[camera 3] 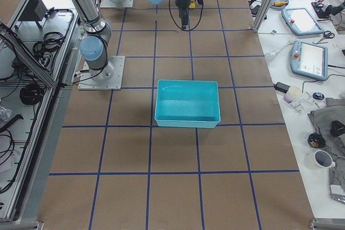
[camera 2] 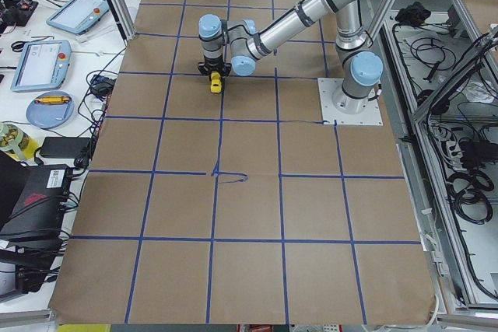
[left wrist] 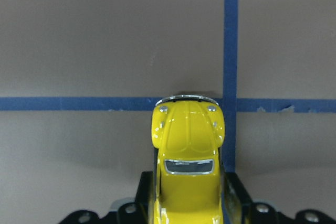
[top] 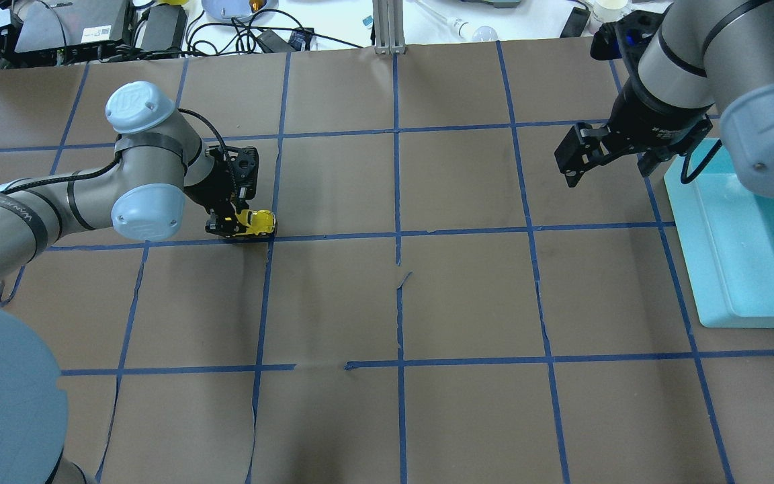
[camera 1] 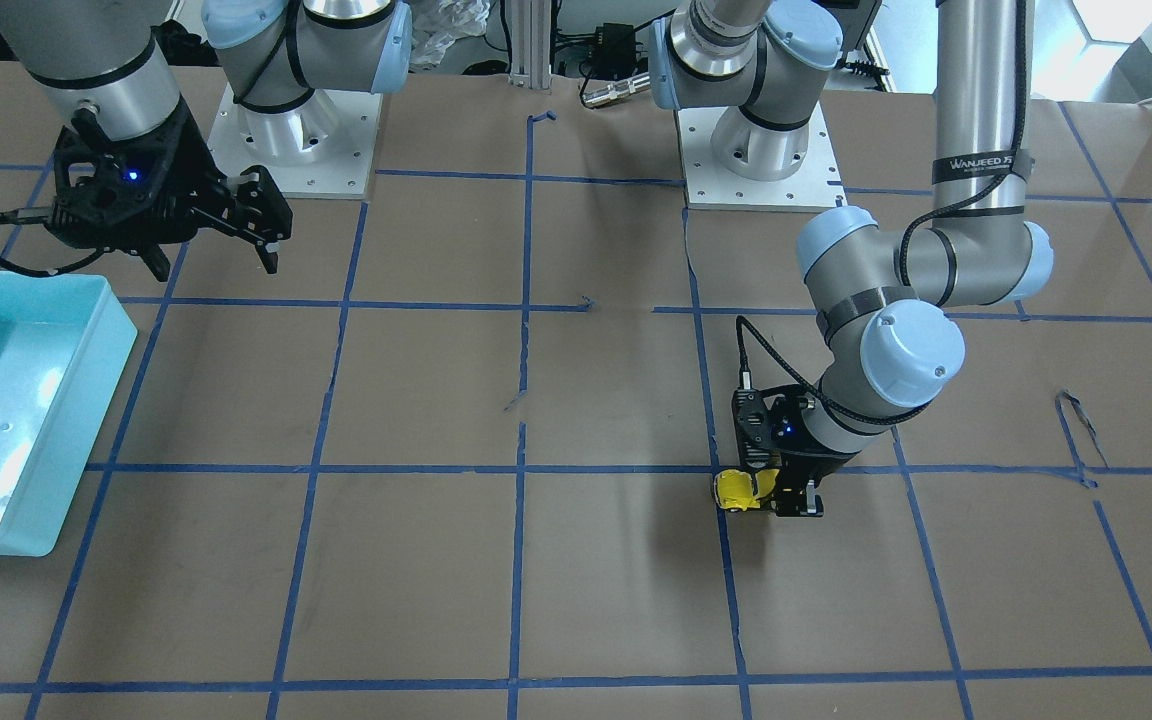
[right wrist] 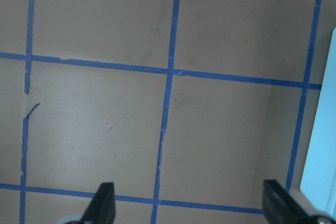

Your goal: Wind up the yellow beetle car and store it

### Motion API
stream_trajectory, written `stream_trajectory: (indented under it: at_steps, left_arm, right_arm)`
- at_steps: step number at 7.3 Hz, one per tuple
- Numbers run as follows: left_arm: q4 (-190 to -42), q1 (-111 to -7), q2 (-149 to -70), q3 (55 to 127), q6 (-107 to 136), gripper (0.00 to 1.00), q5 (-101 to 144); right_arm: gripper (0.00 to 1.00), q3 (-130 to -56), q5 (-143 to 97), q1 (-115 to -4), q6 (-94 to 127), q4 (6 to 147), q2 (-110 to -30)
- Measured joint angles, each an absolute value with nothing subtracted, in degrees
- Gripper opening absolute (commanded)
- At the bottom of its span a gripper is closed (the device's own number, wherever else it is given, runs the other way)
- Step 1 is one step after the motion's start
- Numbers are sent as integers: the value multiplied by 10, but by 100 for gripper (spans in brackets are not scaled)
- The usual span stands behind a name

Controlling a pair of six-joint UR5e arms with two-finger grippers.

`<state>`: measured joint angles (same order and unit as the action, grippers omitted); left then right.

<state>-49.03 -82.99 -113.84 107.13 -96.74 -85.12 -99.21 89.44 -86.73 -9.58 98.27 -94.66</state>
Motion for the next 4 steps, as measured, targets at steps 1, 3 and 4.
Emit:
stream_trajectory:
  at_steps: [1, 3, 4]
  left_arm:
    - [-490, -830, -1139, 1071, -967, 0, -852]
    - [-490, -830, -1142, 1069, -967, 0, -853]
    - [-490, -829, -1143, 1069, -968, 0, -854]
  right_arm:
    - [100, -989, 894, -869, -95, 980, -957]
    - [100, -987, 888, -871, -94, 979, -962]
    - [100, -989, 887, -872, -95, 980, -960]
